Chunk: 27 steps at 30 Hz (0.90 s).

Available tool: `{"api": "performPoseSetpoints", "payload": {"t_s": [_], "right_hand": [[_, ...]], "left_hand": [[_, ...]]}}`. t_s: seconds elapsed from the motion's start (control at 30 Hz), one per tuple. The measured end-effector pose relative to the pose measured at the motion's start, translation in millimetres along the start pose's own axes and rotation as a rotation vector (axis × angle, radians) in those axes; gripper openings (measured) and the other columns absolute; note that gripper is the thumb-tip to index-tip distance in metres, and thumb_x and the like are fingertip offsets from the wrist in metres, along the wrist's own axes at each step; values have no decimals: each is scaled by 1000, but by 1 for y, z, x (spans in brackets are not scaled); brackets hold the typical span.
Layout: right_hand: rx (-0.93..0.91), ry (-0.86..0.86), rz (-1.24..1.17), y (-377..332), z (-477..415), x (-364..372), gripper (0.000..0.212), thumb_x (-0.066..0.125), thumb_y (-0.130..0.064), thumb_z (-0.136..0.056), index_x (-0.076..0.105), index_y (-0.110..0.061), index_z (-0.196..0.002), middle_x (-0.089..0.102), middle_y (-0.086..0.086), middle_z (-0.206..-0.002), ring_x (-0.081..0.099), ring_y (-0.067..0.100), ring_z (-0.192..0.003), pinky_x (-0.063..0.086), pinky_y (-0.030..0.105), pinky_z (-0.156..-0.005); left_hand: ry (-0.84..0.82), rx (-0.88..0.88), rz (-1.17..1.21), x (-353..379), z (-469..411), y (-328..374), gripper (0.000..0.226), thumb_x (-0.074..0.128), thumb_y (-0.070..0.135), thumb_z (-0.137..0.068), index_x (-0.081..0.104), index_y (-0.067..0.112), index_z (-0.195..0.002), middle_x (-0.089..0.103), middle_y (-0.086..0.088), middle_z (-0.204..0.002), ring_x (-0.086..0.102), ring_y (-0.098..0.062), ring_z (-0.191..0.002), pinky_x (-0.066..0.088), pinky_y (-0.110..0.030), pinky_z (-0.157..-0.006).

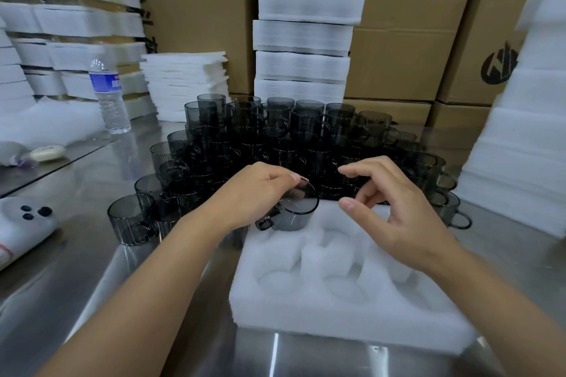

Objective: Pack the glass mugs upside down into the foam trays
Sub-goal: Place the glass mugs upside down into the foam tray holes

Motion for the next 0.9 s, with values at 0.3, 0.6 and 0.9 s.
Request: {"api": "performPoseSetpoints", "payload": {"t_s": [0.3, 0.6, 0.9], "right_hand": [[6, -33, 10, 3, 0, 4, 38, 49, -56, -82, 55, -37, -114, 45, -26, -112, 59, 9, -86, 47, 23, -78], [6, -53, 36, 6, -1, 7, 26, 55, -46, -85, 54, -43, -111, 44, -27, -113, 59, 9, -85, 48, 24, -77], [12, -72, 45, 3, -1, 9, 37, 46, -60, -81, 55, -40, -110, 45, -27, -110, 59, 7, -85, 46, 22, -75]], "left_hand": [[-19, -49, -299, -7, 2, -5, 30, 43, 36, -99, 64, 33, -120, 66, 13, -115, 56, -6, -109, 43, -28, -99], [118, -90, -537, -12, 5, -1, 47, 45, 28, -95, 44, 18, -49, 49, 4, -49, 49, -20, -56, 34, -28, -52], [-1, 286, -502, 20, 10, 31, 45, 41, 45, -97, 44, 33, -140, 43, 15, -145, 34, -3, -134, 28, -28, -111]]}}
Point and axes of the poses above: each hand's wrist, its own z-axis away from the middle knuckle, its own x-axis out of the palm, y = z × x, the point moved 9 cm from there along -z, towards the middle knuckle
